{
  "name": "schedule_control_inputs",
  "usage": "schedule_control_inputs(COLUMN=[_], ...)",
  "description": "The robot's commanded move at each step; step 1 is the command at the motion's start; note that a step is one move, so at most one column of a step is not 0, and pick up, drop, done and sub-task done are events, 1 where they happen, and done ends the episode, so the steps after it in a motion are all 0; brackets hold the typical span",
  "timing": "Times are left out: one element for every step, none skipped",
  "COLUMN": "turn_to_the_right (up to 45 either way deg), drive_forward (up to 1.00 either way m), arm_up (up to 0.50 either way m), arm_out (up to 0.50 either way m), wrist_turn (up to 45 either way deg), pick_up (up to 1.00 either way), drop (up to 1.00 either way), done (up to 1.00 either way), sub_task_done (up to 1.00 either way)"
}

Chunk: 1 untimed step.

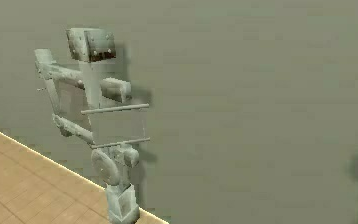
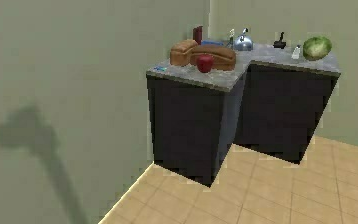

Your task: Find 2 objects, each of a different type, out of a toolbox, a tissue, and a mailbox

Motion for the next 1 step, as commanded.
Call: schedule_control_inputs(turn_to_the_right=[3.0], drive_forward=[0.00], arm_up=[0.00], arm_out=[0.00], wrist_turn=[0.0], pick_up=[0.00], drop=[0.00], done=[0.00], sub_task_done=[0.00])
